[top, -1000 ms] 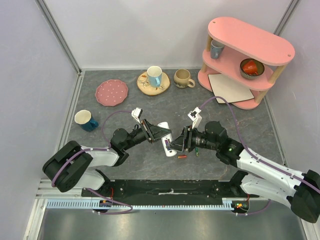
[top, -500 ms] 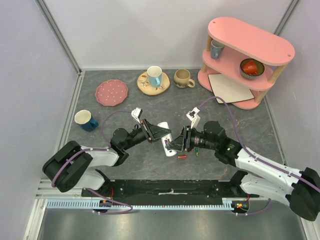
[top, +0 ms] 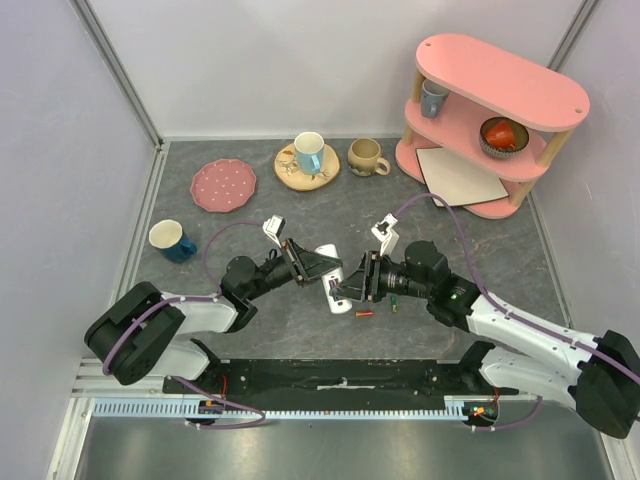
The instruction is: Load the batteries into the remote control
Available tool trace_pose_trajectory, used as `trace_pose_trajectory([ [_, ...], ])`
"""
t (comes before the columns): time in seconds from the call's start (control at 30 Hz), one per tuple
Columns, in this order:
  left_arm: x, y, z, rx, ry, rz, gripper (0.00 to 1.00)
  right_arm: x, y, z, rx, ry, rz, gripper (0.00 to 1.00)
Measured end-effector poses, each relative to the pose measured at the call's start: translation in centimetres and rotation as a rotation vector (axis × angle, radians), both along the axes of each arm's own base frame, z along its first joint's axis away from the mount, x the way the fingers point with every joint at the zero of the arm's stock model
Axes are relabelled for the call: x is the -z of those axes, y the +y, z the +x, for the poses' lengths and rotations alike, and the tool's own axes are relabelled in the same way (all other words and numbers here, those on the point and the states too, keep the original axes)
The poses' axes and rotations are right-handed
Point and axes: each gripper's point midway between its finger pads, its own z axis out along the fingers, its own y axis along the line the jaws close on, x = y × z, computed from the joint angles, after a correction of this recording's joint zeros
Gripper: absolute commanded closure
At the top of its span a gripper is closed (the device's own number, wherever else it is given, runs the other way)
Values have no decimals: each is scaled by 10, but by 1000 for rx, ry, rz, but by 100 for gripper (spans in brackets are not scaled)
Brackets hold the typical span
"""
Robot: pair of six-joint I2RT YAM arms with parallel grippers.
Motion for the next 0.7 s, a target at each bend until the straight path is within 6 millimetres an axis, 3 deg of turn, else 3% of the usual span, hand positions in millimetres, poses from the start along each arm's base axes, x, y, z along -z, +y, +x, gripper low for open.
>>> trace_pose_trajectory([
  [0.13, -1, -1, -2, 8, -4, -3, 98, 4, 0, 1, 3, 5, -11, 31],
  [0.43, -5, -2, -5, 17, -17, -13, 98, 9, -6, -3, -1, 2, -51, 21],
  [0.7, 0, 3, -1, -2, -11, -7, 98, -27, -20, 6, 37, -104, -84, 19],
])
